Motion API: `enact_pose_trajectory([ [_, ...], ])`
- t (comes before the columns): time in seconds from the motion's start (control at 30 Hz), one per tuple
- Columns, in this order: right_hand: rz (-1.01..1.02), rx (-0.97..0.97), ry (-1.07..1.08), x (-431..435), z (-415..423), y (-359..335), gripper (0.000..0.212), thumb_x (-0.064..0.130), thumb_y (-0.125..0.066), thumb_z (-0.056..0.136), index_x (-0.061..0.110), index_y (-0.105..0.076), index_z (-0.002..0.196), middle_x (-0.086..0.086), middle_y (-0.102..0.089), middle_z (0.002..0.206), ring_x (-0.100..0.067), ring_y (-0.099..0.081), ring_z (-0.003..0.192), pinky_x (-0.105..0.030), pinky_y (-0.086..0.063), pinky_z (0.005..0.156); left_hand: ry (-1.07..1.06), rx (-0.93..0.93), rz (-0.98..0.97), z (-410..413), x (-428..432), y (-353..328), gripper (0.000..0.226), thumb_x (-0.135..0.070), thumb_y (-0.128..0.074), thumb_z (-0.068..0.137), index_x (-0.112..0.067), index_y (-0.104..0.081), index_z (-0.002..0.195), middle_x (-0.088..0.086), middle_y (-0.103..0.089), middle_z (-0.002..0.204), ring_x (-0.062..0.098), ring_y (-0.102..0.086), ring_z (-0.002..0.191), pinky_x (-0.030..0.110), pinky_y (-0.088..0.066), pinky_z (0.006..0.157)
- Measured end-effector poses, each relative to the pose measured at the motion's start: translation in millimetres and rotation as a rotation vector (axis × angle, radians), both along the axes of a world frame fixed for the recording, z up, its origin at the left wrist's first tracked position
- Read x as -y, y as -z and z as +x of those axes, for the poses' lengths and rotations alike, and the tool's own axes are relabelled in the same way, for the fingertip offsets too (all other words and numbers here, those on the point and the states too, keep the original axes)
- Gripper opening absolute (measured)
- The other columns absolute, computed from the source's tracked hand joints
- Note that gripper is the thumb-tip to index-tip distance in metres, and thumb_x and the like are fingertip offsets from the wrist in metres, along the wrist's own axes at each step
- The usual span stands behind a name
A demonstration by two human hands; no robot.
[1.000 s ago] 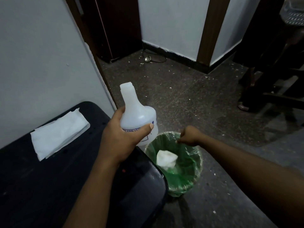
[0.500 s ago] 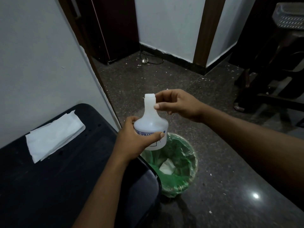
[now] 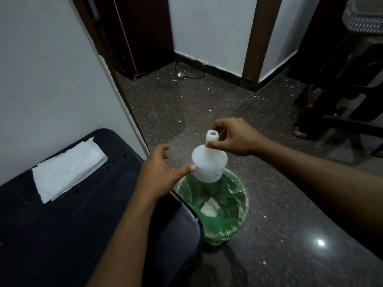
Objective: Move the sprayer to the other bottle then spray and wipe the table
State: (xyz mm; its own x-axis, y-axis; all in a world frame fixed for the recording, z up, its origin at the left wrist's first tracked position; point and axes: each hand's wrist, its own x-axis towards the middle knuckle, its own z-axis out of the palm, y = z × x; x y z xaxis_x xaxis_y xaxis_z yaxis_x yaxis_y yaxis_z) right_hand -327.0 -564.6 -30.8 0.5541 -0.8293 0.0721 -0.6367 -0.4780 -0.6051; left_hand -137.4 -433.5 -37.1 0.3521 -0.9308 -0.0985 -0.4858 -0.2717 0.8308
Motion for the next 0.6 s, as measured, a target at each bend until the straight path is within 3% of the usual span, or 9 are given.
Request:
enact_pose_trajectory([
  [0.17, 0.056, -0.179, 0.021, -1, -16, 49, 0.026, 0.036, -0.074, 0.079, 0.017, -0.068, 0.096, -0.003, -0.073, 0.093, -0.019, -0.069, 0.082, -0.035, -0.056, 0.07, -0.09, -0.058, -0.122, 15, -2, -18, 0.067, -0.042, -0.082, 0.069, -0.022, -0.054, 0.126, -0.001, -0.061, 0.118, 0.019, -0.062, 0.104, 0.04, -0.054, 0.086],
  [0.27, 0.081, -0.271, 0.011, -9, -19, 74, 0.03, 0.04, -0.072, 0.079, 0.018, -0.07, 0.099, -0.002, -0.075, 0.096, -0.015, -0.067, 0.081, -0.032, -0.055, 0.068, -0.11, -0.14, -0.151, 22, -4, -28, 0.058, -0.038, -0.081, 0.072, -0.023, -0.056, 0.122, -0.002, -0.061, 0.115, 0.019, -0.062, 0.104, 0.049, -0.055, 0.087],
  [0.43, 0.088, -0.32, -0.014, -16, -11, 98, 0.031, 0.045, -0.07, 0.078, 0.023, -0.07, 0.101, 0.002, -0.075, 0.098, -0.01, -0.06, 0.073, -0.025, -0.044, 0.062, -0.148, -0.142, -0.215, 34, -8, -39, 0.05, -0.039, -0.078, 0.075, -0.025, -0.058, 0.119, -0.005, -0.062, 0.113, 0.013, -0.062, 0.102, 0.048, -0.056, 0.084],
  [0.6, 0.048, -0.396, -0.026, -17, -3, 109, 0.047, 0.051, -0.07, 0.076, 0.026, -0.064, 0.115, 0.001, -0.072, 0.113, -0.018, -0.068, 0.09, -0.031, -0.054, 0.075, -0.186, -0.16, -0.24, 36, -12, -43, 0.043, -0.033, -0.076, 0.08, -0.021, -0.059, 0.118, -0.002, -0.062, 0.112, 0.012, -0.064, 0.098, 0.047, -0.058, 0.082],
])
